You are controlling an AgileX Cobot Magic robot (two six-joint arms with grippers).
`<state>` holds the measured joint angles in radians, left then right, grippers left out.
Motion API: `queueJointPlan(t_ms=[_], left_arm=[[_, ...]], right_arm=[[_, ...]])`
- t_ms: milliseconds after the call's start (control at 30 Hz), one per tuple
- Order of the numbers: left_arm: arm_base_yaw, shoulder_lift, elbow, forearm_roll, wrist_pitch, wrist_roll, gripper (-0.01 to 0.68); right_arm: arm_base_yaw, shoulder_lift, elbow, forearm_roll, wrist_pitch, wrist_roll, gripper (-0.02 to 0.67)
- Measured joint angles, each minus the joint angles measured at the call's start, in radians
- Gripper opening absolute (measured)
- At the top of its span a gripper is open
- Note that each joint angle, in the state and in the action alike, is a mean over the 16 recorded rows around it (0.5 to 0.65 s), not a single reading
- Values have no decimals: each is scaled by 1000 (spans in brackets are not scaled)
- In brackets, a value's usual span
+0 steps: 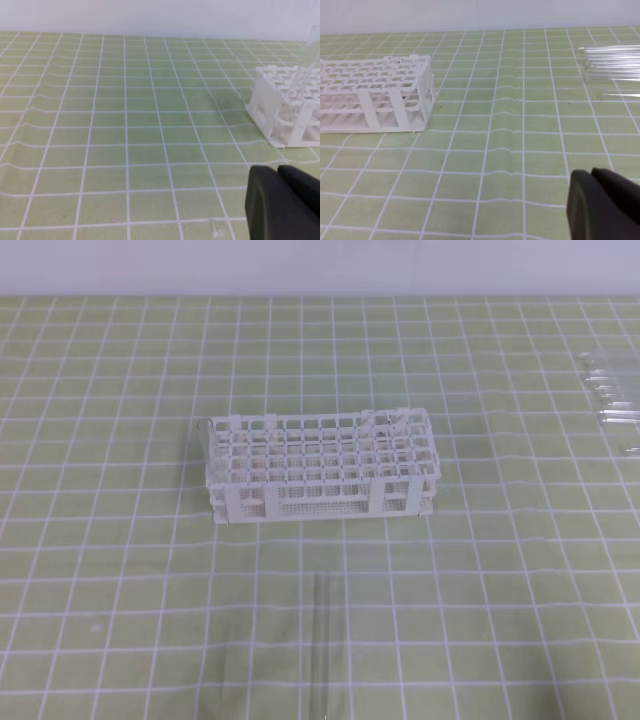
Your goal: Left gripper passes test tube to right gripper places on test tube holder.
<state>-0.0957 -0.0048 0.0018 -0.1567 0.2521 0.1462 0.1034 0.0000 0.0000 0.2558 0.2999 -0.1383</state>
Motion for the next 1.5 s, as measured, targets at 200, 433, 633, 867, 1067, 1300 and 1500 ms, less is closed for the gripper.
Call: queueJointPlan(t_ms=[200,433,633,867,1067,1300,1500], left_arm=[[0,-12,4,-8,-6,0,6],[0,-24,9,-29,-15,-1,6],[0,-31,12,-122,-49,-3,7],[0,-24,11,-320,-134,-4,7],[0,-26,12,-460,-211,0,7],[0,-26,-1,-517,-240,3,6],[0,12,-71,-518,-207,5,3]], right_arm=[[0,0,0,0,0,0,-18],[0,0,0,4,-23,0,-18],[0,0,0,70,-115,0,-18],[0,0,0,237,-263,0,-18],[0,0,0,373,-337,0,-18],[0,0,-3,434,-329,1,-18],[0,33,-56,443,-271,2,-18]])
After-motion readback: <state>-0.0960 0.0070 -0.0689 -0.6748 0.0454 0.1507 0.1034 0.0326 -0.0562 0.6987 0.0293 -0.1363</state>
